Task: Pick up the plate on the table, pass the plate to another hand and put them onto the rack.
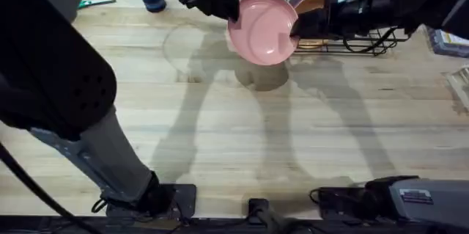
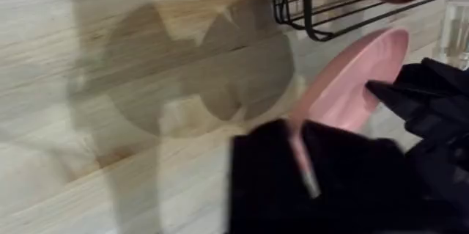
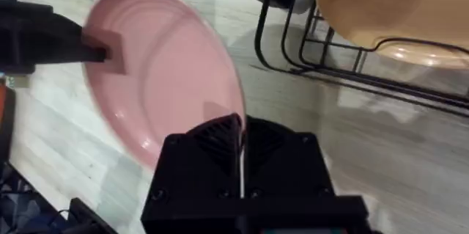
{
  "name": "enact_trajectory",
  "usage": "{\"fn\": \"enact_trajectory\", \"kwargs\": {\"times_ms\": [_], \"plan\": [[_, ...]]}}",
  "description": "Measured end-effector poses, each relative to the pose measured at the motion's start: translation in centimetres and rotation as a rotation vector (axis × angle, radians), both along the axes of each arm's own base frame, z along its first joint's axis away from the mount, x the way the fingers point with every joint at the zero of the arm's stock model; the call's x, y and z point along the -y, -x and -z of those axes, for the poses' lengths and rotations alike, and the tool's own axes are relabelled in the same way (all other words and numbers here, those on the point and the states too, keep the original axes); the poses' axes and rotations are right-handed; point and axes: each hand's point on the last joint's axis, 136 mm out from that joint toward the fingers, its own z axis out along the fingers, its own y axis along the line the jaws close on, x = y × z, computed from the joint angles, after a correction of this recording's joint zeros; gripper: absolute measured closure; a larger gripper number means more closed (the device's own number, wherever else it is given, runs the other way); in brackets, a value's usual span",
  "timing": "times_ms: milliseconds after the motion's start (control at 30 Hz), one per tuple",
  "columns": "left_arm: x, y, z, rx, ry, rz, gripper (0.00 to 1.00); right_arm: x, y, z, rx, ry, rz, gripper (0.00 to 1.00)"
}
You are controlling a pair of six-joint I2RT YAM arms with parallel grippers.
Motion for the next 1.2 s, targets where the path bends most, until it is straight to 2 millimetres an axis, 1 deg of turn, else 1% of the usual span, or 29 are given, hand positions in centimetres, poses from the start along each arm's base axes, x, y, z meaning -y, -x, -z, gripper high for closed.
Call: {"fn": "enact_trajectory", "kwargs": {"times_ms": [33, 67, 100, 167, 200, 233, 633, 700, 800, 900, 1000, 1133, 1200], "plan": [[0.0, 0.0, 0.0, 0.000, 0.003, 0.000, 0.795, 0.0, 0.0, 0.0, 0.000, 0.000, -0.001, 0.969], [0.1, 0.1, 0.0, -0.004, 0.006, 0.000, 0.626, 0.0, 0.0, 0.0, 0.000, 0.000, 0.000, 0.970], [0.2, 0.1, -0.1, -0.004, 0.009, 0.001, 0.485, 0.0, 0.0, 0.0, 0.000, 0.001, 0.000, 0.970], [0.2, 0.1, -0.1, -0.005, 0.011, 0.003, 0.167, 0.0, 0.0, 0.0, -0.001, 0.001, 0.000, 0.970], [0.2, 0.1, -0.1, -0.008, 0.012, -0.001, 0.052, 0.0, 0.0, 0.0, -0.001, 0.001, 0.000, 0.970], [0.2, 0.2, -0.1, -0.010, 0.012, -0.001, 0.016, 0.0, 0.0, 0.0, -0.001, 0.001, 0.000, 0.970], [0.2, 0.5, 0.0, -0.024, 0.010, -0.001, 0.006, 0.2, -0.1, 0.0, -0.001, 0.001, 0.005, 0.971], [0.1, 0.5, 0.0, -0.025, 0.010, -0.002, 0.006, 0.7, -0.2, 0.0, -0.001, 0.001, 0.019, 0.971], [-0.1, 0.4, -0.6, -0.008, 0.013, -0.008, 0.006, 2.4, -0.7, -0.3, 0.008, 0.000, 0.064, 0.971], [-0.6, 0.4, -2.0, 0.034, 0.021, -0.019, 0.006, 4.6, -0.9, -2.0, 0.053, -0.003, 0.119, 0.971], [-1.4, 0.8, -4.1, 0.088, 0.030, -0.034, 0.006, 6.8, -0.6, -4.7, 0.137, 0.004, 0.165, 0.972], [-2.2, 1.3, -7.0, 0.164, 0.042, -0.052, 0.006, 9.5, 0.1, -9.0, 0.274, 0.031, 0.215, 0.972], [-2.3, 1.6, -8.0, 0.189, 0.047, -0.055, 0.006, 10.8, 0.6, -10.7, 0.333, 0.047, 0.240, 0.972]]}}
